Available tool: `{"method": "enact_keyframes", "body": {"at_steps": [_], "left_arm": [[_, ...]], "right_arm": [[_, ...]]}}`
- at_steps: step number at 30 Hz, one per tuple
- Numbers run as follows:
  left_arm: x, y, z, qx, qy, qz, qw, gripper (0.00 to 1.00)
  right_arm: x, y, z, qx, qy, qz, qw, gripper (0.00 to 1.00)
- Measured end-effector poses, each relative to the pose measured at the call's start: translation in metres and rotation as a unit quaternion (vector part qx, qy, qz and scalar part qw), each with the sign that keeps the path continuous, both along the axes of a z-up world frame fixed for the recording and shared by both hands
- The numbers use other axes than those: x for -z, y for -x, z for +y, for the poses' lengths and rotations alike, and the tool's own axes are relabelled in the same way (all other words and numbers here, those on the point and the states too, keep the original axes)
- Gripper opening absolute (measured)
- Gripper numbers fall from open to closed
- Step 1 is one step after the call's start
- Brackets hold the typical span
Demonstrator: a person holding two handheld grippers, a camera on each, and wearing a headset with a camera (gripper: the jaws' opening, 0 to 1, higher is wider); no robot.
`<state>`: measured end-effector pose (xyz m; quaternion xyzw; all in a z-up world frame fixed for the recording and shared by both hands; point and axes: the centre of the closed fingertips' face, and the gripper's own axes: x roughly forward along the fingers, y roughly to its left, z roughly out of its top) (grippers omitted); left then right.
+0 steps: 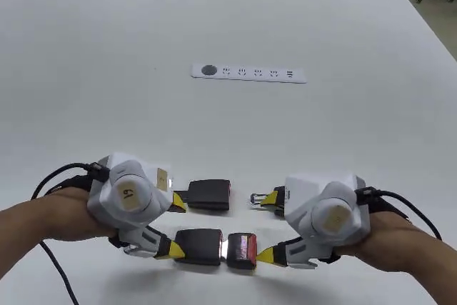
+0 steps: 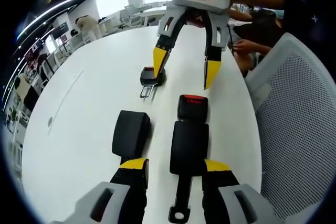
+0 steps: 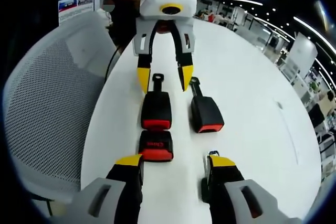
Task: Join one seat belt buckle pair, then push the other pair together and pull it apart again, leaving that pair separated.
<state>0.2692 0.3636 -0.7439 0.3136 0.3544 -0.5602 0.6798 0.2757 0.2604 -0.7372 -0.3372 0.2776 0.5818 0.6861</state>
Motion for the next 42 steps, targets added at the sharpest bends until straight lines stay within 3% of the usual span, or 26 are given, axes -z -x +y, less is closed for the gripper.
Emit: {"method": "enact_keyframes", "body": {"at_steps": [11, 21, 35, 42], "left_arm": [[-0.008, -0.019, -0.002, -0.011, 0.007, -0.006, 0.9999, 0.42], [-0.013, -0.038, -0.006, -0.022, 0.009, -0.007, 0.9997, 0.42], [0.000, -0.065, -0.002, -0.019, -0.001, 0.003, 0.9998, 0.42], [0.013, -0.069, -0.002, -0.005, -0.016, 0.014, 0.9998, 0.41]], "right_arm": [[-0.004, -0.021, -0.013, 0.017, 0.002, -0.007, 0.9998, 0.48], [0.001, -0.039, -0.032, 0.031, 0.014, -0.004, 0.9994, 0.49], [0.012, -0.050, -0.050, 0.027, 0.028, 0.005, 0.9992, 0.47], [0.023, -0.057, -0.053, 0.016, 0.033, 0.012, 0.9993, 0.46]]}}
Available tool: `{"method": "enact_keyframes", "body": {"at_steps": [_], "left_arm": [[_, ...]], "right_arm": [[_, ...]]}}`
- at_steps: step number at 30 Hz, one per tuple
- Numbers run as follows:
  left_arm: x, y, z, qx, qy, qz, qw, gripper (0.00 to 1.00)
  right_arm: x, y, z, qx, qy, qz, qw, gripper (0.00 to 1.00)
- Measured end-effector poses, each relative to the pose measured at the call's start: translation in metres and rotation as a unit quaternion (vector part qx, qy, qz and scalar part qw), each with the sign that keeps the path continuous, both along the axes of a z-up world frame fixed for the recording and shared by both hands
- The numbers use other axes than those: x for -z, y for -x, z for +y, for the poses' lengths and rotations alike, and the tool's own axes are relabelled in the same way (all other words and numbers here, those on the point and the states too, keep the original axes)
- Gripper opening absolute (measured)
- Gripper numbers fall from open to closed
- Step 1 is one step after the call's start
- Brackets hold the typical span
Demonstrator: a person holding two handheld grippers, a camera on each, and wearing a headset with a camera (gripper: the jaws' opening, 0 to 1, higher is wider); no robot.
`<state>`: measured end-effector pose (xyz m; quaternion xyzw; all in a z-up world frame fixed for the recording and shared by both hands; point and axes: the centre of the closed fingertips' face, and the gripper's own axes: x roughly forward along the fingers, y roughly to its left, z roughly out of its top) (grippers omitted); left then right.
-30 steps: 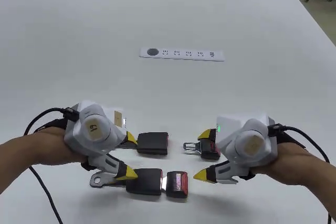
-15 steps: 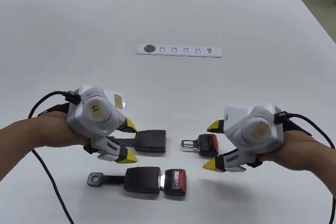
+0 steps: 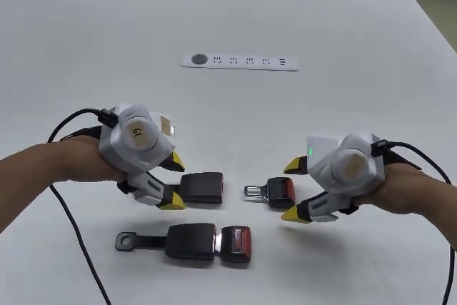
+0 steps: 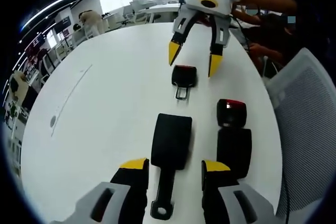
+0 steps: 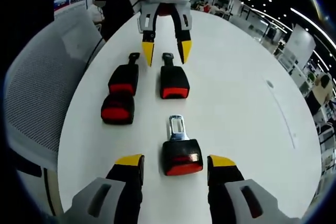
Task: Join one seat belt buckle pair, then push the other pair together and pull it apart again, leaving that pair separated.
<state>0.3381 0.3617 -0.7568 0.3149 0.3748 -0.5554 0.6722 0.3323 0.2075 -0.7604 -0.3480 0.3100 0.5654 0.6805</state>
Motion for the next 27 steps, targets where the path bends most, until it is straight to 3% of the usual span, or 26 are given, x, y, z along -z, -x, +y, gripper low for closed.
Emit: {"method": "enact_keyframes", "body": {"at_steps": [9, 13, 27], "left_arm": [[0.009, -0.002, -0.006, 0.019, -0.014, 0.014, 0.9996, 0.40], [0.014, -0.001, -0.008, 0.028, -0.023, 0.019, 0.9992, 0.38], [0.019, -0.004, -0.008, 0.036, -0.024, 0.020, 0.9988, 0.32]], "right_arm": [[0.013, -0.005, 0.001, -0.012, 0.009, 0.010, 0.9998, 0.42], [0.021, -0.013, -0.002, -0.005, 0.017, 0.004, 0.9998, 0.34], [0.019, -0.009, -0.001, -0.008, 0.011, 0.014, 0.9998, 0.32]]}}
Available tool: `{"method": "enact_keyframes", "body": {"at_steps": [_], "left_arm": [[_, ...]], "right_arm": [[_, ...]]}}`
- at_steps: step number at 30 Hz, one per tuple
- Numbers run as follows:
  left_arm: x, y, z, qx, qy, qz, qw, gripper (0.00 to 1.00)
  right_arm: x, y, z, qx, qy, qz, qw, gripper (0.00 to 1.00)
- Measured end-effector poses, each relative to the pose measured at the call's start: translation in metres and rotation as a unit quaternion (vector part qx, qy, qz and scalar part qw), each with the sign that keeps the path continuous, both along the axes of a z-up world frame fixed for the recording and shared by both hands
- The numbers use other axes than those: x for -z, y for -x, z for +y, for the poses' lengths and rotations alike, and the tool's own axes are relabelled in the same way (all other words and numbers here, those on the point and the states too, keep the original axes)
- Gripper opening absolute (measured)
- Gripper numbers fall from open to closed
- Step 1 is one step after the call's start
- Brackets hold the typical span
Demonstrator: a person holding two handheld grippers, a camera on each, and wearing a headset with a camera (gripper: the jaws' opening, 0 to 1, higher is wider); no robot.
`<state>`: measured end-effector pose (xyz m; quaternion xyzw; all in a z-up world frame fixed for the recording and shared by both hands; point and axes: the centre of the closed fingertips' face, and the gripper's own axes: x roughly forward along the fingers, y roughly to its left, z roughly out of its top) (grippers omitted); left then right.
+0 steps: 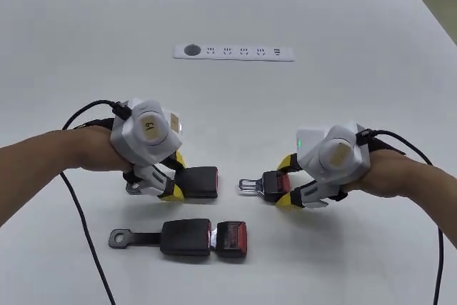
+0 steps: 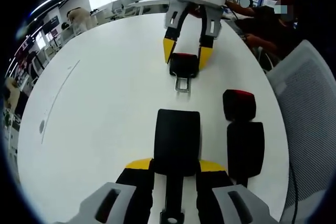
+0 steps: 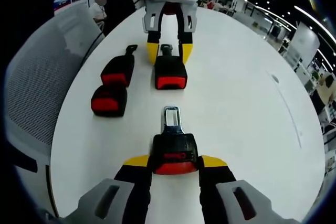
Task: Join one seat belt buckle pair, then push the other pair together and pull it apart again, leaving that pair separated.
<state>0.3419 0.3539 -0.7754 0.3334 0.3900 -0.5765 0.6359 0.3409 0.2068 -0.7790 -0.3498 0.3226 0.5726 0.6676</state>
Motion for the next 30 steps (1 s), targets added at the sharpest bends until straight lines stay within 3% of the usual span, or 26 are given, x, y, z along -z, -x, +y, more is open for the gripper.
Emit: {"method": "enact_keyframes", "body": {"at_steps": [13, 30], "left_arm": [[0.003, -0.002, 0.003, 0.017, -0.009, -0.005, 0.9998, 0.31], [0.004, -0.003, 0.003, 0.012, -0.016, 0.000, 0.9998, 0.31]], "right_arm": [[0.000, 0.000, 0.007, -0.004, -0.004, 0.005, 1.0000, 0.31], [-0.001, -0.001, 0.022, -0.008, -0.007, 0.010, 0.9999, 0.31]]}}
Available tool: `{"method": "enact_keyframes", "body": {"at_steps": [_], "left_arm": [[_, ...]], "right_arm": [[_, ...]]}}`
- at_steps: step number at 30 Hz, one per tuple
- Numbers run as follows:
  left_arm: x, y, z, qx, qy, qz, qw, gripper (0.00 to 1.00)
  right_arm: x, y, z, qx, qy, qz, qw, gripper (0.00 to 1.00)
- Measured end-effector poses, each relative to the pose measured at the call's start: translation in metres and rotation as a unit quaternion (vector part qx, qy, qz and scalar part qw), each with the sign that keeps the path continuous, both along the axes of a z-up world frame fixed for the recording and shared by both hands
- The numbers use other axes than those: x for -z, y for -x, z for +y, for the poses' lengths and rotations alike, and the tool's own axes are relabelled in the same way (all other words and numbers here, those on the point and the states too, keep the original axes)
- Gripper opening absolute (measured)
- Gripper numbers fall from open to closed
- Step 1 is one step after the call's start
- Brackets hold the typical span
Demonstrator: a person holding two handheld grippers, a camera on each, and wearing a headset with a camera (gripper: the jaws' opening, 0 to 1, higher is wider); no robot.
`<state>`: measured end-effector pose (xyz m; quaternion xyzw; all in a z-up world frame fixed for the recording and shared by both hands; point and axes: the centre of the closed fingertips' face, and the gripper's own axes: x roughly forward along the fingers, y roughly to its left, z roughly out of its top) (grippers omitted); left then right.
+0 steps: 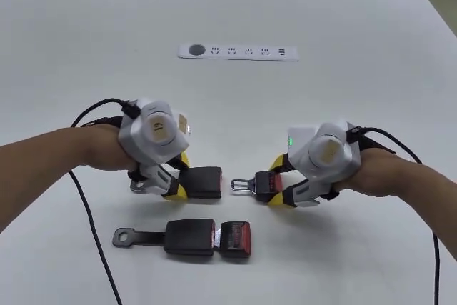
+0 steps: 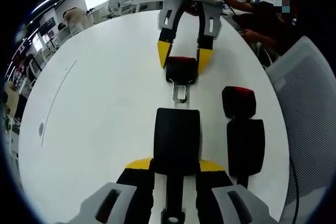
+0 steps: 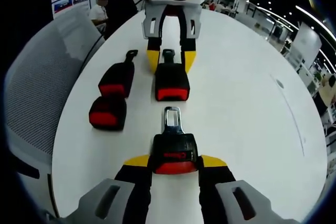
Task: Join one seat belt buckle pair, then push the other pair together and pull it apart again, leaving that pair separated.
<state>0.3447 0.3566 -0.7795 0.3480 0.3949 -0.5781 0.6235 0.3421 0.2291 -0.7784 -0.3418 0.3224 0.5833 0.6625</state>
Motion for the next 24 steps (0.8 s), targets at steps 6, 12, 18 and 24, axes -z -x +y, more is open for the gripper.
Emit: {"method": "enact_keyframes", "body": {"at_steps": [6, 12, 18, 24], "left_arm": [[0.000, 0.000, -0.001, 0.000, -0.001, 0.000, 1.0000, 0.31], [-0.001, 0.001, -0.003, 0.000, -0.001, 0.000, 1.0000, 0.31], [0.000, 0.002, -0.003, 0.001, -0.001, 0.001, 1.0000, 0.31], [0.000, 0.003, -0.003, 0.000, 0.000, 0.002, 1.0000, 0.31]], "right_arm": [[0.000, -0.001, 0.004, 0.000, 0.001, 0.004, 1.0000, 0.31], [0.000, -0.002, 0.009, -0.003, 0.003, 0.006, 1.0000, 0.31], [0.000, -0.003, 0.014, -0.004, 0.004, 0.007, 1.0000, 0.31], [0.000, -0.001, 0.022, -0.007, 0.003, 0.008, 0.9999, 0.31]]}}
